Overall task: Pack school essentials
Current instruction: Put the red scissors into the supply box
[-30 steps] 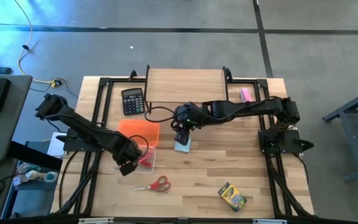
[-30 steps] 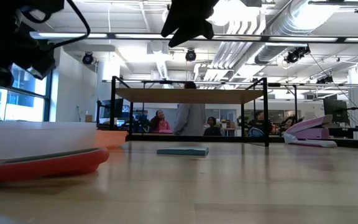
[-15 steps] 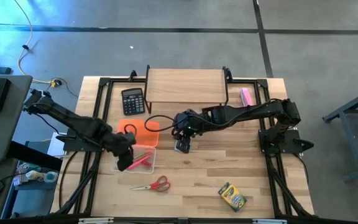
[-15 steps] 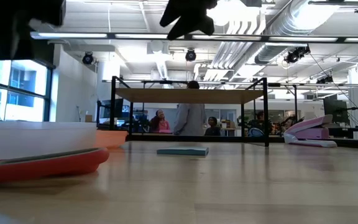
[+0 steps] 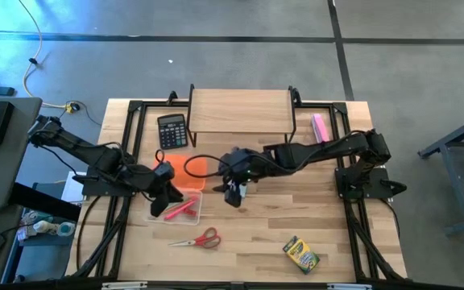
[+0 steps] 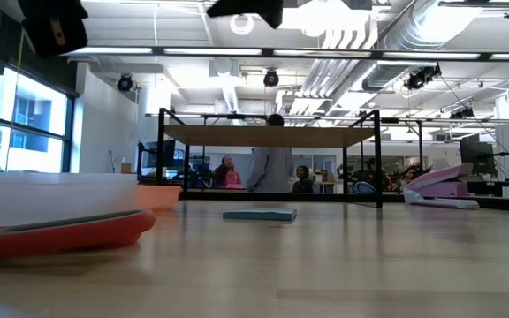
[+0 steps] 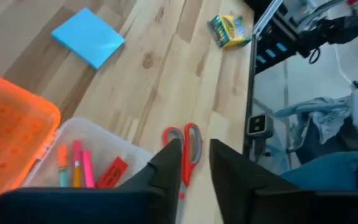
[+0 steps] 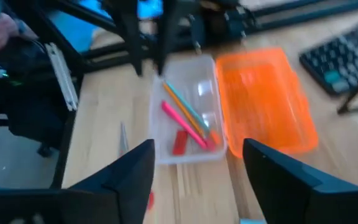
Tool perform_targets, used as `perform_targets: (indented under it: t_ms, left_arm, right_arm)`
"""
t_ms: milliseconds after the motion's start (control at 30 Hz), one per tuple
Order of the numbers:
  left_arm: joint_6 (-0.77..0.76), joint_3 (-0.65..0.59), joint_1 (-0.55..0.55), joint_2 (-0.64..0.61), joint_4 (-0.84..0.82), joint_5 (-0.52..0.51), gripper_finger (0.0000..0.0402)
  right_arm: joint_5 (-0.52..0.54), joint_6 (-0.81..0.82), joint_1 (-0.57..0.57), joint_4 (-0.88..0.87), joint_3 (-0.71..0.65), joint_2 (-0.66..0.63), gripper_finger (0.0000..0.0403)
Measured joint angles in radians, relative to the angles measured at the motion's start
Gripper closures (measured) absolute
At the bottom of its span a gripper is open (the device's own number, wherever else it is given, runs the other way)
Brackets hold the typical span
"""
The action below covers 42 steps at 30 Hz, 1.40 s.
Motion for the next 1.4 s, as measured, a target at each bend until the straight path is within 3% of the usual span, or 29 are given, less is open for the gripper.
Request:
perform_targets:
  t_ms: [267,633,867,1133,1400]
  left_arm:
    - [0.153,-0.001,0.001,-0.015,-0.007,-0.029,0.0265]
    - [0.234,-0.001,0.001,-0.147,-0.112,-0.155,0.0281]
    - [0.235,-0.001,0.001,-0.218,-0.145,-0.164,0.0284]
    - [0.278,-0.001,0.001,-0.225,-0.156,-0.164,0.0284]
    - [0.27,-0.001,0.001,-0.22,-0.212,-0.16,0.0284]
  right_arm:
    - [0.0,-0.1,0.037,0.146,0.0,0.0,0.0153]
    - [0.03,-0.134,0.075,0.282,0.0,0.001,0.0153]
    - [0.04,-0.119,0.078,0.393,0.001,0.001,0.0153]
    - [0.047,-0.134,0.11,0.321,0.142,0.075,0.0153]
    - [-0.086,-0.157,0.113,0.074,0.252,0.21,0.0153]
